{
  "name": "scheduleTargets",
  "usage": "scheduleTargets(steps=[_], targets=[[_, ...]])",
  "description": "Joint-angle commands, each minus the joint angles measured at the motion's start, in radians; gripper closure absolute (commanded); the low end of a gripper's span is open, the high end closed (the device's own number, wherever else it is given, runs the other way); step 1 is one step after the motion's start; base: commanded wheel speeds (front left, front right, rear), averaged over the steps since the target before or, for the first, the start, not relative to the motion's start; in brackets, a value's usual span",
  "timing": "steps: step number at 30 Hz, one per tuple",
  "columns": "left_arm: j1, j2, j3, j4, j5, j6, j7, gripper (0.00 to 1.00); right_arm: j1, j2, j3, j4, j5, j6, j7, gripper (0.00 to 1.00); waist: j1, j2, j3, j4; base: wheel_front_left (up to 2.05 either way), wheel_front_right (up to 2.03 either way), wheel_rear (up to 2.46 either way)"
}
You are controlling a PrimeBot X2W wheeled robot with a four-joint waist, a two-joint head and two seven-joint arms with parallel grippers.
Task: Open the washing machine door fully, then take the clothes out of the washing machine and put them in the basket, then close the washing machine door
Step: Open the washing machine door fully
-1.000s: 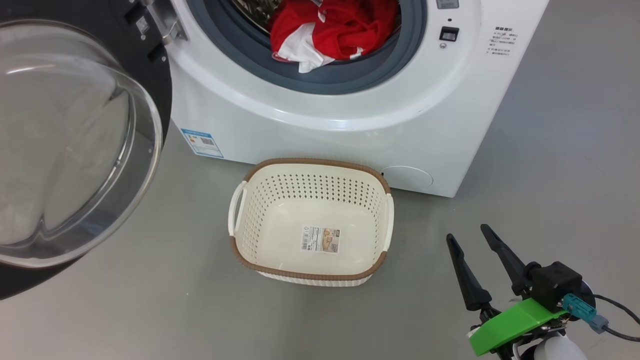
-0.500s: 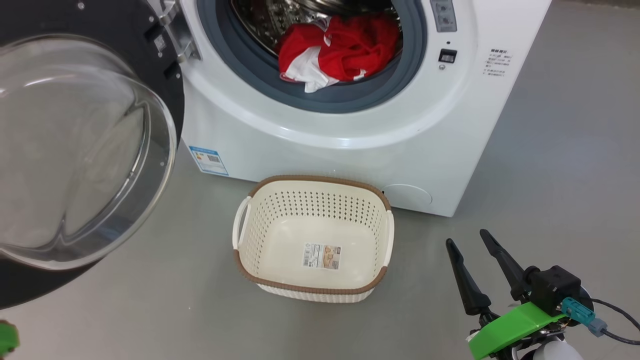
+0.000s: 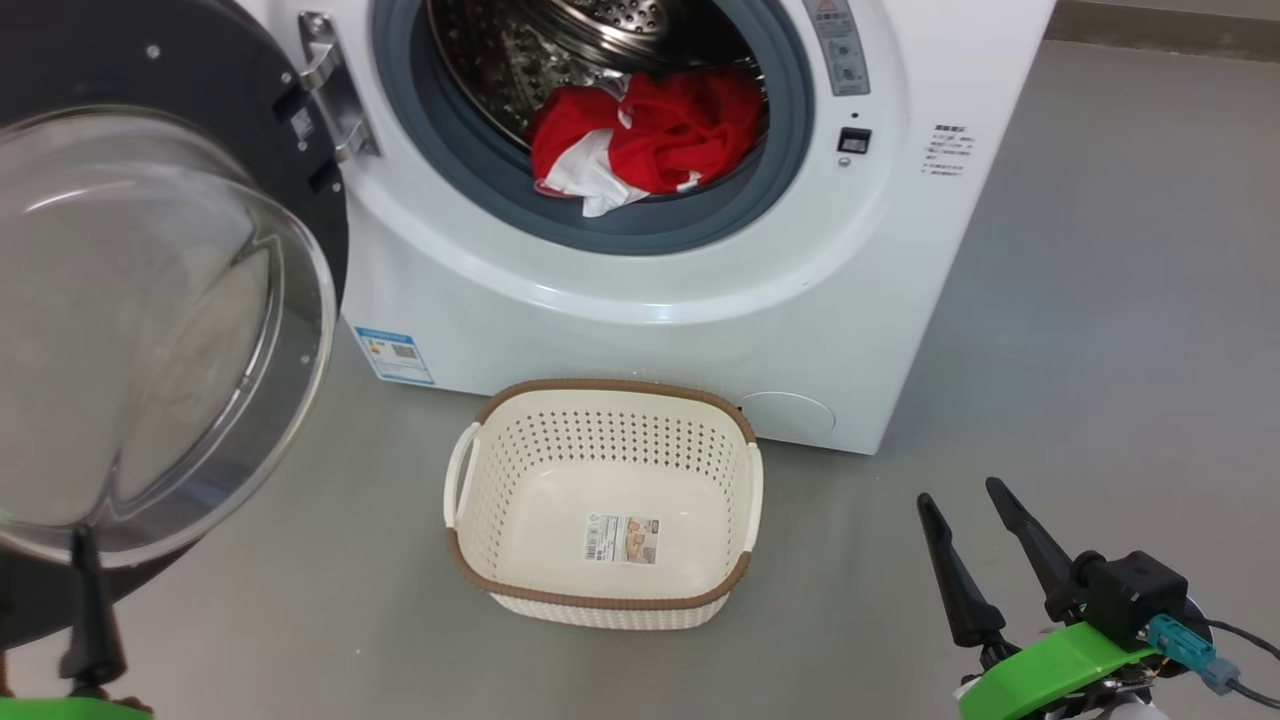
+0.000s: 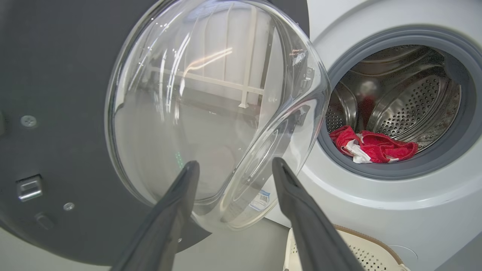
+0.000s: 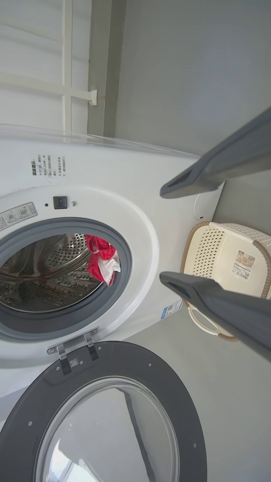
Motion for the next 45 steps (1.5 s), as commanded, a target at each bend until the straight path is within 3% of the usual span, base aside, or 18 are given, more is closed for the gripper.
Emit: scheduleTargets(steps=[1, 13, 24, 33, 45], targets=[[-0.001, 0.027, 0.025, -0.038, 0.000, 0.005, -0.005, 0.00, 0.009, -0.007, 0.019, -0.027, 0.016, 0.002, -0.012, 0.00, 0.0000, -0.0001, -0.003, -0.013, 0.00, 0.00, 0.00], [0.052, 0.037, -0.145, -0.138, -0.047, 0.005, -0.005, 0.00, 0.034, -0.006, -0.018, -0.039, 0.015, 0.002, -0.012, 0.00, 0.0000, -0.0001, -0.009, -0.118, 0.00, 0.00, 0.00], [0.084, 0.054, -0.222, -0.202, -0.062, 0.005, -0.005, 0.00, 0.052, -0.008, -0.055, -0.061, 0.009, 0.002, -0.012, 0.00, 0.0000, -0.0001, -0.007, -0.218, 0.00, 0.00, 0.00], [0.110, 0.040, -0.234, -0.228, -0.067, 0.005, -0.005, 0.00, 0.070, -0.012, -0.075, -0.075, 0.006, 0.002, -0.012, 0.00, 0.0000, -0.0001, -0.012, -0.286, 0.00, 0.00, 0.00], [0.122, 0.029, -0.230, -0.232, -0.067, 0.005, -0.005, 0.00, 0.081, -0.017, -0.082, -0.076, 0.010, 0.002, -0.012, 0.00, 0.0000, -0.0001, -0.026, -0.310, 0.00, 0.00, 0.00]])
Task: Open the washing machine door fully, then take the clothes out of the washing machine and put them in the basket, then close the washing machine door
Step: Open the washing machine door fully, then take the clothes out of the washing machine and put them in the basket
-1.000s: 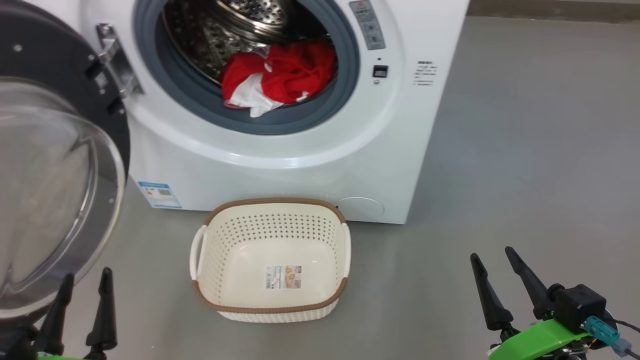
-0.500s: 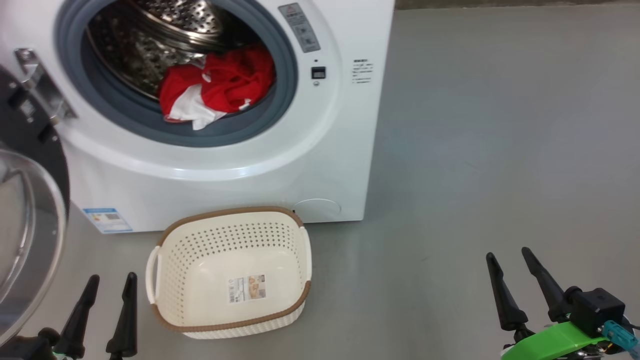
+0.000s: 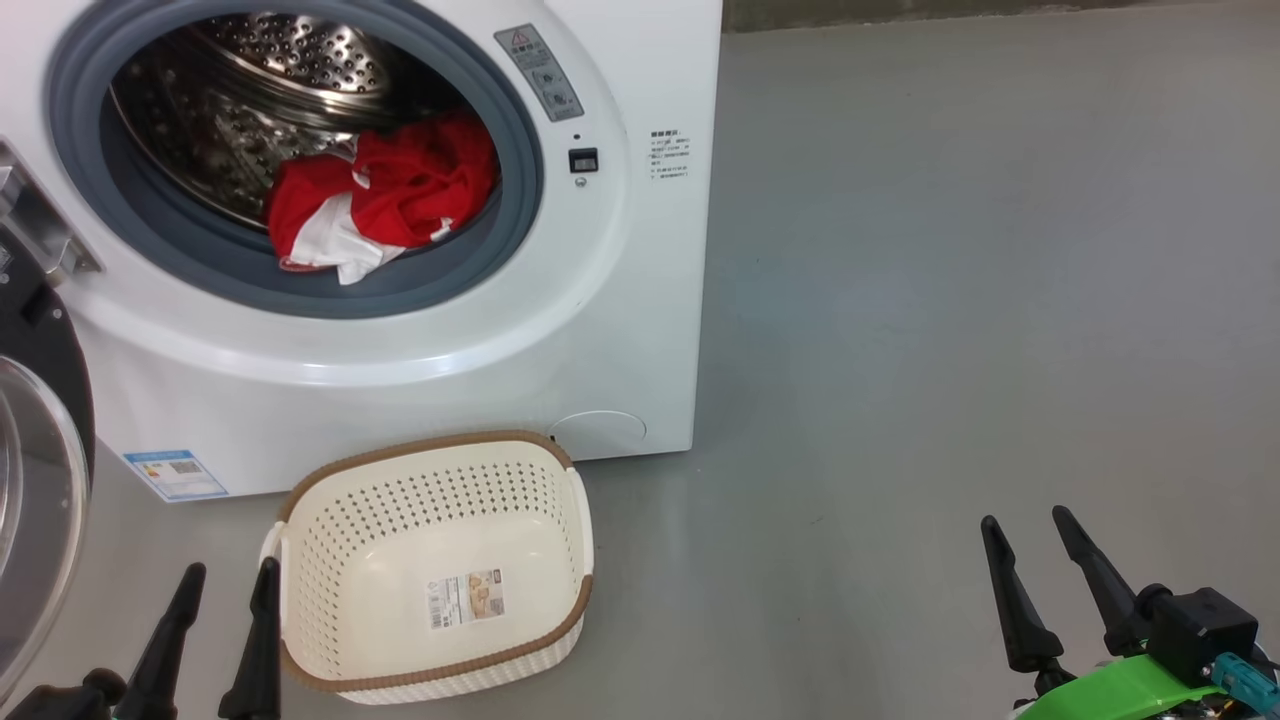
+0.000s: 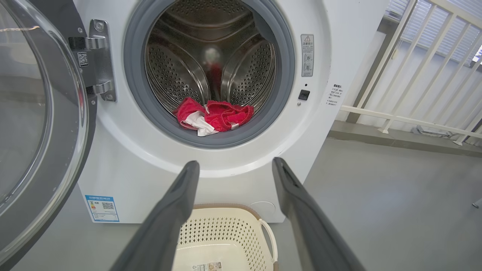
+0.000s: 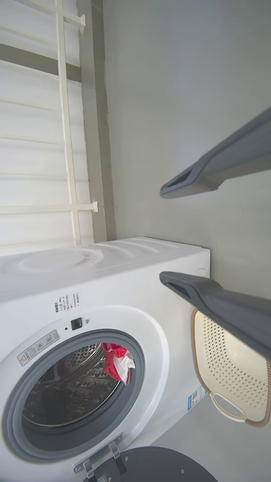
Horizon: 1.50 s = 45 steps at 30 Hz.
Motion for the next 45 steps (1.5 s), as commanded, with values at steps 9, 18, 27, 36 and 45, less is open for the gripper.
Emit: scheduleTargets(steps=[9, 18, 27, 36, 45], targets=[[-0.014, 0.009, 0.051, -0.025, 0.001, 0.005, -0.005, 0.00, 0.002, -0.015, 0.017, -0.027, 0.009, 0.002, -0.012, 0.00, 0.0000, 0.0000, -0.004, 0.004, 0.00, 0.00, 0.00], [-0.017, 0.002, 0.066, 0.002, 0.006, 0.005, -0.005, 0.00, -0.005, -0.016, 0.019, -0.027, 0.007, 0.002, -0.012, 0.00, 0.0000, 0.0000, 0.003, 0.013, 0.00, 0.00, 0.00], [-0.029, 0.009, 0.060, 0.002, -0.006, 0.005, -0.005, 0.00, -0.013, -0.010, 0.024, -0.028, 0.003, 0.002, -0.012, 0.00, 0.0000, 0.0000, 0.017, 0.019, 0.36, -0.36, 0.00], [-0.050, 0.019, 0.057, -0.002, -0.020, 0.005, -0.005, 0.00, -0.027, -0.003, 0.025, -0.030, -0.002, 0.002, -0.012, 0.00, 0.0000, 0.0000, 0.042, 0.023, 1.34, -1.34, 0.00], [-0.070, 0.017, 0.059, -0.001, -0.021, 0.005, -0.005, 0.00, -0.039, 0.003, 0.027, -0.031, -0.006, 0.002, -0.012, 0.00, 0.0000, 0.0000, 0.060, 0.026, 1.19, -1.19, 0.00]])
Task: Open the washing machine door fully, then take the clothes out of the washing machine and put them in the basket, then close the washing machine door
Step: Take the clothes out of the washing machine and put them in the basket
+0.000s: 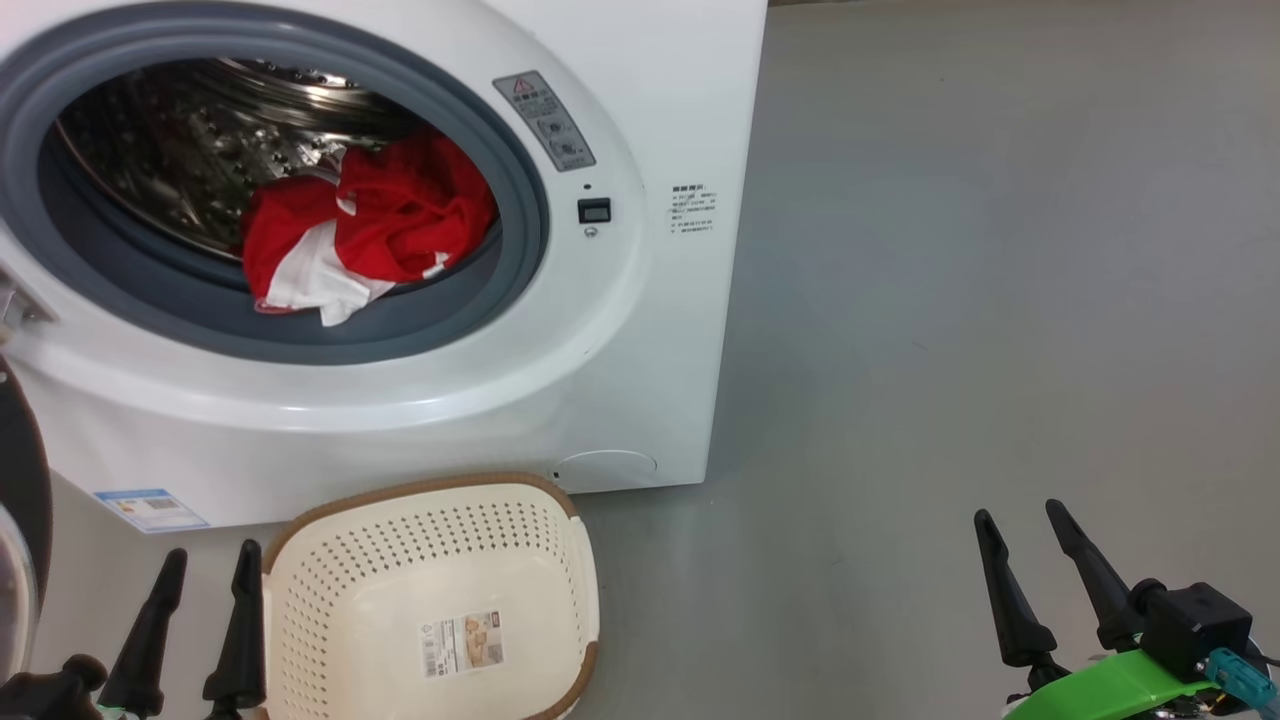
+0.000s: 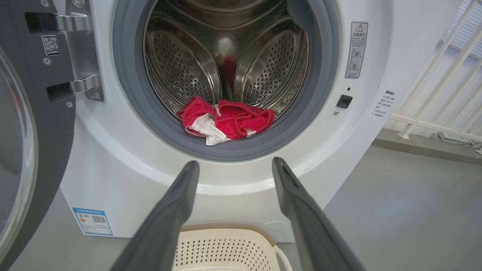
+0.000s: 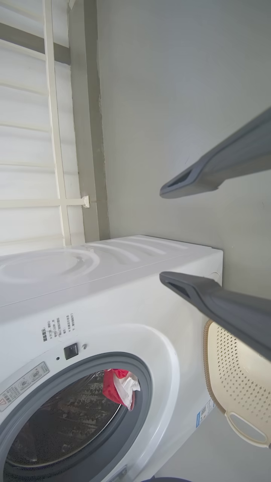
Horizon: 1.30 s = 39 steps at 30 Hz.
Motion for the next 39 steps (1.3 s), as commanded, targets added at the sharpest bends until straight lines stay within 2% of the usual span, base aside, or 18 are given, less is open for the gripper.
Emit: scheduleTargets(steps=[1, 15, 21, 26, 31, 39], targets=[[-0.041, 0.025, 0.034, -0.023, -0.005, 0.005, -0.005, 0.00, -0.034, -0.004, 0.026, -0.026, -0.003, 0.002, -0.012, 0.00, 0.0000, 0.0000, 0.002, 0.000, 0.64, -0.64, 0.00], [-0.059, 0.023, 0.016, 0.018, -0.019, 0.005, -0.005, 0.00, -0.048, 0.005, 0.040, -0.020, 0.000, 0.002, -0.012, 0.00, 0.0000, 0.0000, 0.017, -0.001, 0.09, -0.09, 0.00], [-0.122, 0.029, -0.006, 0.065, -0.011, 0.005, -0.005, 0.00, -0.064, 0.018, 0.048, -0.026, -0.002, 0.002, -0.012, 0.00, 0.0000, 0.0000, 0.051, -0.013, 0.00, 0.00, 0.00], [-0.246, 0.045, -0.044, 0.135, 0.008, 0.005, -0.005, 0.00, -0.084, 0.034, 0.055, -0.031, -0.008, 0.002, -0.012, 0.00, 0.0000, 0.0000, 0.100, -0.019, 0.00, 0.00, 0.00], [-0.420, 0.082, -0.129, 0.263, 0.033, 0.005, -0.005, 0.00, -0.116, 0.052, 0.067, -0.035, -0.014, 0.002, -0.012, 0.00, 0.0000, 0.0000, 0.156, -0.036, 0.00, 0.00, 0.00], [-0.706, 0.118, -0.243, 0.498, -0.006, 0.005, 0.041, 0.00, -0.179, 0.070, 0.095, -0.043, -0.016, 0.002, -0.012, 0.00, 0.0000, 0.0000, 0.241, -0.082, 0.00, 0.00, 0.00]])
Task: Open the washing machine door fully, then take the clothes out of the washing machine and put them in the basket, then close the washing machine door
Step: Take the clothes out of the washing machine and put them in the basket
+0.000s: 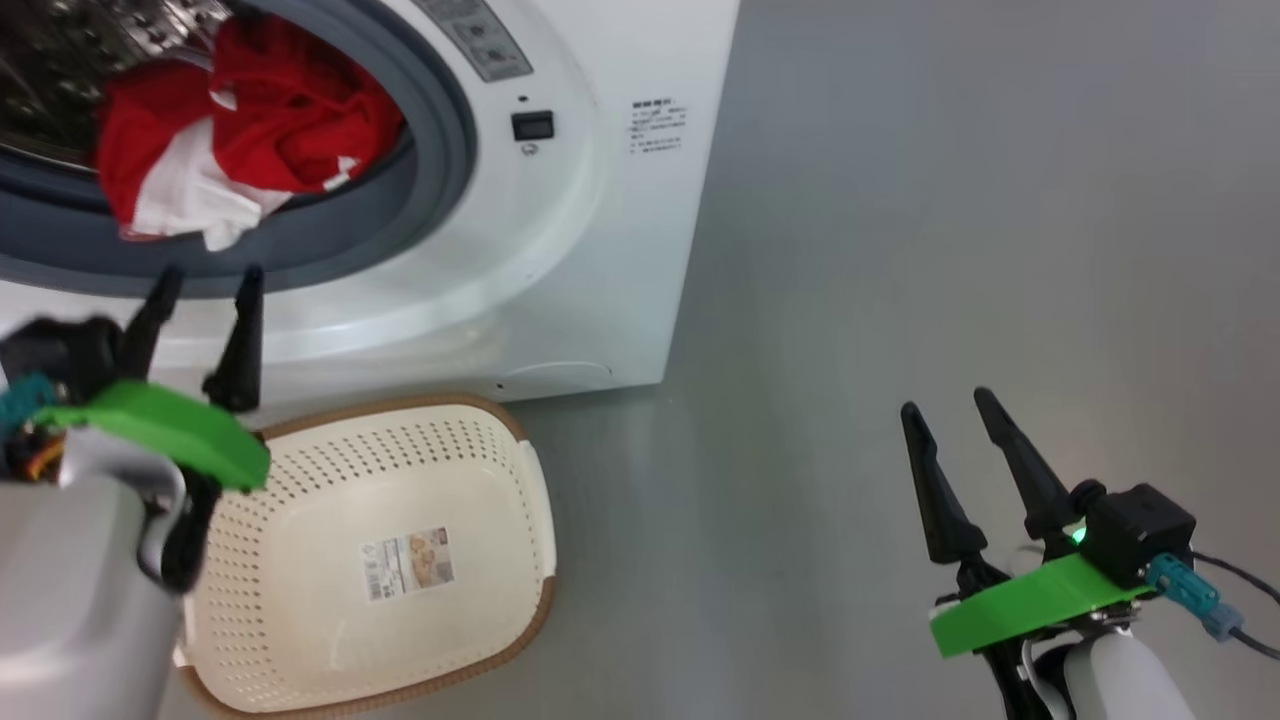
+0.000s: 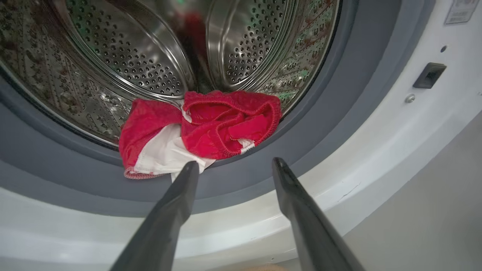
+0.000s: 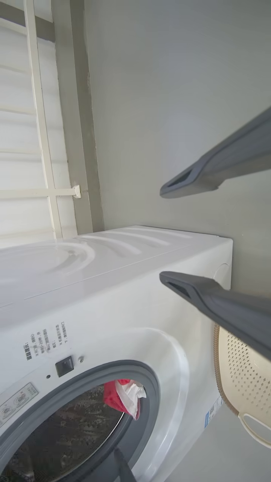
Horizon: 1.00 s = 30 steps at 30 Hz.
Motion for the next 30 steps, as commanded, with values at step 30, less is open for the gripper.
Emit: scheduleTargets(steps=[30], targets=[[-0.632, 0.185, -0.308, 0.392, -0.210, 0.005, 0.154, 0.00, -0.173, 0.008, 0.114, -0.098, 0.082, 0.002, -0.012, 0.00, 0.0000, -0.0001, 0.313, -0.156, 0.00, 0.00, 0.00]])
